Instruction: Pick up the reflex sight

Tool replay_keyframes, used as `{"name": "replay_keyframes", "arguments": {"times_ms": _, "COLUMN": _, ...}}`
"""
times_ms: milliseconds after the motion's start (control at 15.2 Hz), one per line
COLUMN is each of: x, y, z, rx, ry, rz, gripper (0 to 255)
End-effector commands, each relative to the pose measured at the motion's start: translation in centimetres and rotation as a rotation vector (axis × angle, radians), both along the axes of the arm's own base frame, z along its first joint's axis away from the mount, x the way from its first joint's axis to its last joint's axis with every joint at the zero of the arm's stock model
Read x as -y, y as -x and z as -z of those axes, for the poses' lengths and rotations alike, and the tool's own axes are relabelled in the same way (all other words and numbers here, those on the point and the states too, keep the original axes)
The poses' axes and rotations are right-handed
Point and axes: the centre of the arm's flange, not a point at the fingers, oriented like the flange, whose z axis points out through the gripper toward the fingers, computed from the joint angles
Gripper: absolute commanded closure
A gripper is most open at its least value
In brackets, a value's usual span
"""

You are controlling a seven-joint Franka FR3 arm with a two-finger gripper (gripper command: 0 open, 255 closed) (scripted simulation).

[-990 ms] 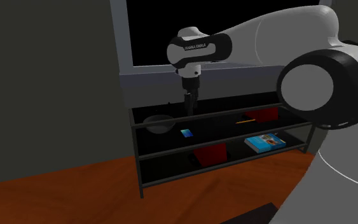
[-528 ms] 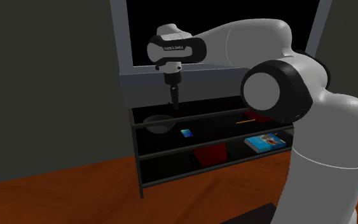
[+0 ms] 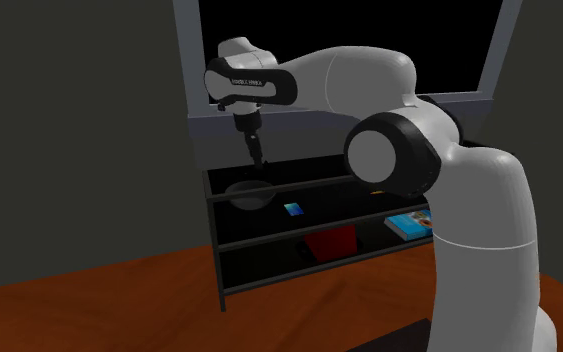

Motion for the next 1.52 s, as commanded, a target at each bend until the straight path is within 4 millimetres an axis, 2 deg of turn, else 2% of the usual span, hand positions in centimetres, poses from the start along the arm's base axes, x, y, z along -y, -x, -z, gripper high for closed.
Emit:
{"name": "replay_keyframes", "arguments": {"times_ms": 0, "x": -0.4, "y": -0.4, "z": 1.6, "rx": 0.014, "ry": -0.007, "rz": -0.015, "gripper": 0}}
{"name": "replay_keyframes", "arguments": {"times_ms": 198, "x": -0.4, "y": -0.4, "z": 3.1, "rx": 0.014, "ry": -0.007, "rz": -0.015, "gripper": 0}}
{"name": "replay_keyframes", "arguments": {"times_ms": 330, "x": -0.4, "y": -0.4, "z": 3.4, "rx": 0.014, "ry": -0.007, "rz": -0.015, "gripper": 0}}
{"name": "replay_keyframes", "arguments": {"times_ms": 396, "x": -0.5, "y": -0.6, "z": 3.5, "rx": 0.014, "ry": -0.007, "rz": -0.015, "gripper": 255}}
{"name": "replay_keyframes", "arguments": {"times_ms": 924, "x": -0.5, "y": -0.5, "z": 3.7, "rx": 0.014, "ry": -0.007, "rz": -0.015, "gripper": 255}}
{"name": "replay_keyframes", "arguments": {"times_ms": 1452, "x": -0.4, "y": -0.4, "z": -0.3, "rx": 0.014, "ry": -0.007, "rz": -0.015, "gripper": 255}}
